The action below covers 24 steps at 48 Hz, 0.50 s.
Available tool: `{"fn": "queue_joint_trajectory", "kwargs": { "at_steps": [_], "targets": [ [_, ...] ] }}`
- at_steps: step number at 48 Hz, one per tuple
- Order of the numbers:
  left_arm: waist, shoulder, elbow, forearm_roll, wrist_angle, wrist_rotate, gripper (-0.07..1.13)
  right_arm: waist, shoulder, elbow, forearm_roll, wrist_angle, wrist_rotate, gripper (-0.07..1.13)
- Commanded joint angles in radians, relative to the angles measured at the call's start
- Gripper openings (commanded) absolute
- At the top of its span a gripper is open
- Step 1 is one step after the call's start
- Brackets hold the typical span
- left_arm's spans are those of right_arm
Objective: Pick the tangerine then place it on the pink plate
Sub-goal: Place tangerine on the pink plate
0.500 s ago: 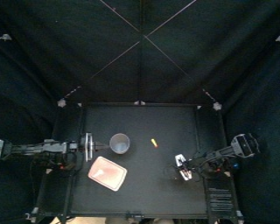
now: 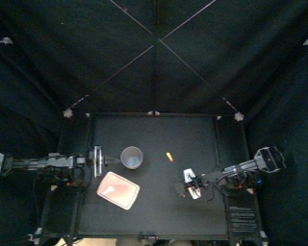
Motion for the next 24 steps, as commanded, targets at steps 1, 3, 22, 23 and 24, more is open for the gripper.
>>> {"fn": "queue_joint_trajectory", "kwargs": {
  "at_steps": [1, 3, 22, 23, 24],
  "targets": [
    [0.002, 0.003, -0.015, 0.0, -0.009, 0.003, 0.06, -0.011, 0.034, -0.123, -0.003, -0.078, 0.002, 0.6],
    [0.002, 0.003, -0.015, 0.0, -0.012, 0.003, 0.06, -0.012, 0.061, -0.155, -0.003, -0.121, 0.0, 0.6],
    [0.006, 0.003, -0.012, 0.0, -0.031, 0.0, 0.06, -0.034, 0.492, -0.552, -0.005, -0.454, -0.011, 0.59],
    [0.006, 0.003, -0.011, 0.0, -0.031, 0.0, 0.06, -0.034, 0.517, -0.575, -0.006, -0.46, -0.012, 0.59],
    [0.006, 0.003, -0.009, -0.002, -0.031, -0.002, 0.06, -0.037, 0.54, -0.601, -0.009, -0.465, -0.012, 0.59]
  ]
}}
